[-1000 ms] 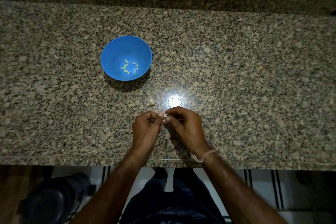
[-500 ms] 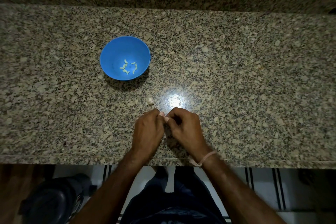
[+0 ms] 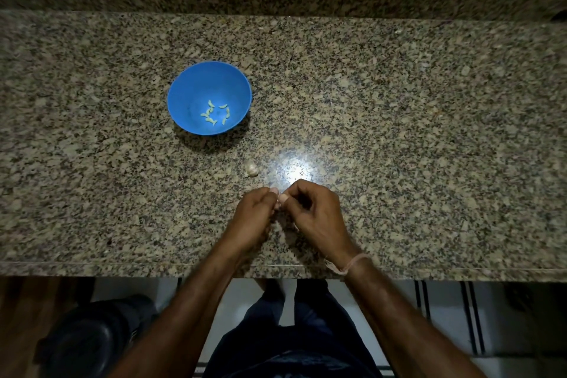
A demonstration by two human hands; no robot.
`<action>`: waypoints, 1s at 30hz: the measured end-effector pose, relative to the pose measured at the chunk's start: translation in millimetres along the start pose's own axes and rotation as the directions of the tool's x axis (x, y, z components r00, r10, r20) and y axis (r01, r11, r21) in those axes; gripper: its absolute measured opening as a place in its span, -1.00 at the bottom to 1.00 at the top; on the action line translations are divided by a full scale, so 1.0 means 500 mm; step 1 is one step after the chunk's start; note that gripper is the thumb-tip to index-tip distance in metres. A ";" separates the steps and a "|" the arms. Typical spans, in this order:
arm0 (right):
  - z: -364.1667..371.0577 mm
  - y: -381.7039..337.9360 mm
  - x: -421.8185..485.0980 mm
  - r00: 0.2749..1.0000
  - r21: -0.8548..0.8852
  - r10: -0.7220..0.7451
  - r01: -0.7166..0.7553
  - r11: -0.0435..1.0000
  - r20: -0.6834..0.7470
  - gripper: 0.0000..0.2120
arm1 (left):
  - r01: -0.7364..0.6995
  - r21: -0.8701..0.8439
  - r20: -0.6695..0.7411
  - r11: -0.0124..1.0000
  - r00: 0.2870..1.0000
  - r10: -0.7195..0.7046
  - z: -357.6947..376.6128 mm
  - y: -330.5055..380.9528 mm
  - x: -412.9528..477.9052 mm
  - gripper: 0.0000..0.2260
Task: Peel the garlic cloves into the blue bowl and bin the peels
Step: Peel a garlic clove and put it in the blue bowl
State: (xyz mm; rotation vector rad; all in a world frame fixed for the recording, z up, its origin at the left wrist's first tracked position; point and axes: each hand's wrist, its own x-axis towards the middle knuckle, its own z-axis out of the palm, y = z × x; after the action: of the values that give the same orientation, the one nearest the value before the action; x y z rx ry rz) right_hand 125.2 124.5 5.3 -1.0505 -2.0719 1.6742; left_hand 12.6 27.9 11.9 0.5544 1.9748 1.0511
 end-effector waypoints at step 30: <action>0.010 0.003 0.012 0.993 0.072 0.120 -0.119 0.990 -0.015 -0.86 | -0.129 0.066 -0.020 0.989 0.991 0.130 -0.011 -0.027 -0.003 -0.80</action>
State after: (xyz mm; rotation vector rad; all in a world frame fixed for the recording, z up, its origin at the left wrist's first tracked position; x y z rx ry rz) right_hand 118.4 125.0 1.0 -1.1841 -1.9571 1.7726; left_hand 9.0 17.0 3.2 0.7165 2.0224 1.0803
